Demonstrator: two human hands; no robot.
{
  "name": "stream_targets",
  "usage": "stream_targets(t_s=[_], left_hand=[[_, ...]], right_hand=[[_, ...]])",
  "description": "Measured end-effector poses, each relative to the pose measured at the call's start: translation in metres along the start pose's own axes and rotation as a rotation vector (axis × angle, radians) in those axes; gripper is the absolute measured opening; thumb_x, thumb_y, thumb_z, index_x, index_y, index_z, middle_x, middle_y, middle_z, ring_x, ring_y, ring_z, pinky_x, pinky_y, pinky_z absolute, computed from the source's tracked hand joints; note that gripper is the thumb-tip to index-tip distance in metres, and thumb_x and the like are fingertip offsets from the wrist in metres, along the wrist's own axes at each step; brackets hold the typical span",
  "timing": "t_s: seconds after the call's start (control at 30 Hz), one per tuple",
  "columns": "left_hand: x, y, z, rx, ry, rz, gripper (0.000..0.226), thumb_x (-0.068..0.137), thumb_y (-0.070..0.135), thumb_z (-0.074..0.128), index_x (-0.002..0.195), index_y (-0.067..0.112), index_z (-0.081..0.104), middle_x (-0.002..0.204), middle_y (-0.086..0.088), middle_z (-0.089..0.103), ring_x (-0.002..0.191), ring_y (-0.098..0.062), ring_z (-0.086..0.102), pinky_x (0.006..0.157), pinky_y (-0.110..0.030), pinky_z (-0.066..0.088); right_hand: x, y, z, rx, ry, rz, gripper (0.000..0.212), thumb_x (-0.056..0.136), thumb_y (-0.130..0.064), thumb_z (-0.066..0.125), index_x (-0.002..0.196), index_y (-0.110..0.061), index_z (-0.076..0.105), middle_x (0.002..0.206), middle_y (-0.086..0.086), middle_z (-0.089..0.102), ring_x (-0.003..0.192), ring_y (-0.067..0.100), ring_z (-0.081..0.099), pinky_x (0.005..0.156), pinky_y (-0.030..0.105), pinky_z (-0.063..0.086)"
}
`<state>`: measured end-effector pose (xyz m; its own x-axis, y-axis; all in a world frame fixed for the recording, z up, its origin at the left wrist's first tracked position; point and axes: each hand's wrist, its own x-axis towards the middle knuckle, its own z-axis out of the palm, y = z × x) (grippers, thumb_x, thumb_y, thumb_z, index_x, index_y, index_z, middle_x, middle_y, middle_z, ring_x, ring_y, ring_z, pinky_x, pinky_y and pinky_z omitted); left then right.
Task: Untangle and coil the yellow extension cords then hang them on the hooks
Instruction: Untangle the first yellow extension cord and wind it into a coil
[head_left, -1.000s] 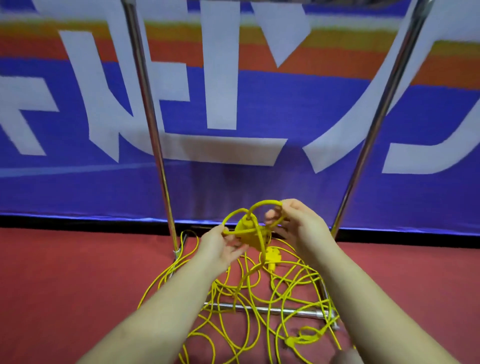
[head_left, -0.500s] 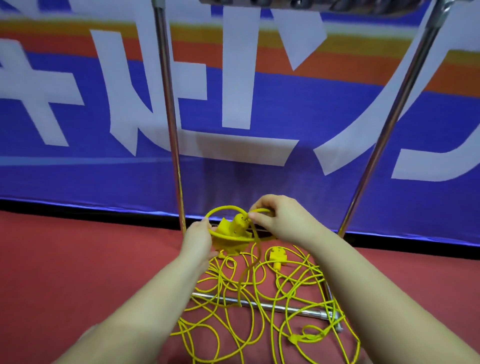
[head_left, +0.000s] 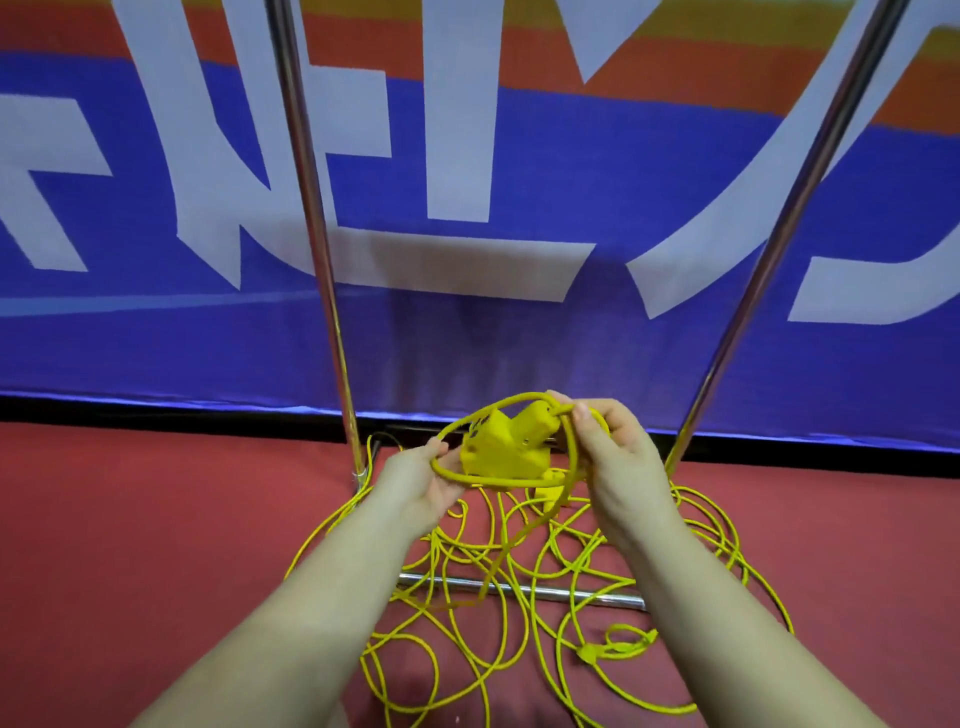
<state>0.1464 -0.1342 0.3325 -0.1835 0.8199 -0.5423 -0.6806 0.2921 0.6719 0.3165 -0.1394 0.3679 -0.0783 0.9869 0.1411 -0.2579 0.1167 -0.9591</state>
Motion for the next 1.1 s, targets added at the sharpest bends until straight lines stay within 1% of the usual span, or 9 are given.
stream_targets(t_s=[0.13, 0.27, 0.33, 0.4, 0.47, 0.57, 0.73, 0.93, 1.1], left_hand=[[0.029, -0.007, -0.009, -0.044, 0.034, -0.011, 0.020, 0.101, 0.007, 0.026, 0.088, 0.007, 0.041, 0.067, -0.019, 0.067, 0.058, -0.024, 0.068, 0.059, -0.031, 0.054], [0.046, -0.034, -0.016, 0.366, 0.049, -0.037, 0.016, 0.100, 0.014, 0.038, 0.097, 0.004, 0.049, 0.096, -0.019, 0.060, 0.074, -0.024, 0.070, 0.049, -0.027, 0.054], [0.056, -0.043, -0.014, 0.635, 0.068, 0.031, 0.026, 0.097, 0.015, 0.044, 0.118, 0.000, 0.052, 0.098, -0.015, 0.060, 0.087, -0.027, 0.063, 0.063, -0.029, 0.050], [0.061, -0.039, -0.007, 0.805, 0.091, 0.322, 0.039, 0.098, 0.023, 0.044, 0.132, 0.005, 0.048, 0.117, -0.007, 0.059, 0.109, -0.021, 0.055, 0.086, -0.025, 0.040], [0.054, -0.035, 0.005, 0.726, -0.150, 0.490, 0.044, 0.096, 0.038, 0.043, 0.131, 0.014, 0.051, 0.128, 0.007, 0.054, 0.121, -0.006, 0.048, 0.097, -0.014, 0.032], [0.045, -0.041, 0.018, 0.632, -0.441, 0.383, 0.029, 0.084, 0.034, 0.064, 0.109, 0.021, 0.059, 0.102, 0.008, 0.069, 0.095, 0.001, 0.063, 0.086, -0.018, 0.046], [0.057, -0.025, 0.013, 0.485, -0.182, 0.440, 0.022, 0.079, 0.024, 0.070, 0.098, 0.017, 0.062, 0.097, -0.007, 0.070, 0.082, -0.014, 0.066, 0.078, -0.031, 0.053], [0.075, 0.014, -0.018, 0.119, 0.108, 0.341, 0.017, 0.089, 0.030, 0.060, 0.093, 0.014, 0.061, 0.098, -0.009, 0.067, 0.098, -0.027, 0.063, 0.091, -0.052, 0.049], [0.081, 0.020, -0.033, 0.271, 0.048, 0.283, 0.014, 0.090, 0.027, 0.058, 0.094, 0.014, 0.061, 0.099, -0.011, 0.066, 0.089, -0.024, 0.064, 0.083, -0.043, 0.052]], right_hand=[[0.007, 0.022, -0.021, 0.236, 0.130, 0.110, 0.017, 0.095, -0.014, 0.045, 0.085, -0.010, 0.058, 0.076, 0.001, 0.072, 0.069, 0.011, 0.068, 0.067, 0.027, 0.056], [0.023, 0.032, -0.031, 0.243, 0.161, 0.129, 0.022, 0.098, -0.013, 0.040, 0.086, -0.006, 0.057, 0.073, 0.002, 0.072, 0.069, 0.010, 0.070, 0.059, 0.022, 0.056], [0.032, 0.040, -0.035, 0.243, 0.188, 0.152, 0.025, 0.099, -0.017, 0.038, 0.090, -0.002, 0.057, 0.072, 0.003, 0.071, 0.064, 0.010, 0.069, 0.054, 0.022, 0.055], [0.041, 0.048, -0.038, 0.209, 0.230, 0.197, 0.027, 0.100, -0.021, 0.038, 0.099, -0.001, 0.056, 0.081, 0.007, 0.069, 0.065, 0.010, 0.069, 0.054, 0.022, 0.056], [0.046, 0.055, -0.038, 0.125, 0.274, 0.218, 0.026, 0.099, -0.023, 0.040, 0.099, -0.003, 0.056, 0.086, 0.007, 0.067, 0.068, 0.009, 0.070, 0.058, 0.021, 0.057], [0.049, 0.063, -0.032, 0.079, 0.312, 0.234, 0.025, 0.099, -0.023, 0.041, 0.089, -0.008, 0.057, 0.075, 0.000, 0.068, 0.062, 0.004, 0.069, 0.054, 0.017, 0.055], [0.053, 0.062, -0.035, -0.354, 0.199, 0.167, 0.026, 0.093, -0.028, 0.054, 0.072, -0.013, 0.057, 0.059, -0.004, 0.063, 0.040, 0.004, 0.051, 0.041, 0.015, 0.039], [0.049, 0.070, -0.060, -0.728, -0.428, 0.402, 0.026, 0.093, -0.025, 0.053, 0.073, -0.008, 0.054, 0.051, -0.003, 0.061, 0.043, 0.006, 0.053, 0.053, 0.024, 0.043], [0.049, 0.056, -0.062, -0.508, -0.140, 0.201, 0.018, 0.095, -0.014, 0.049, 0.086, -0.014, 0.065, 0.050, -0.011, 0.052, 0.047, -0.001, 0.043, 0.050, 0.016, 0.037]])
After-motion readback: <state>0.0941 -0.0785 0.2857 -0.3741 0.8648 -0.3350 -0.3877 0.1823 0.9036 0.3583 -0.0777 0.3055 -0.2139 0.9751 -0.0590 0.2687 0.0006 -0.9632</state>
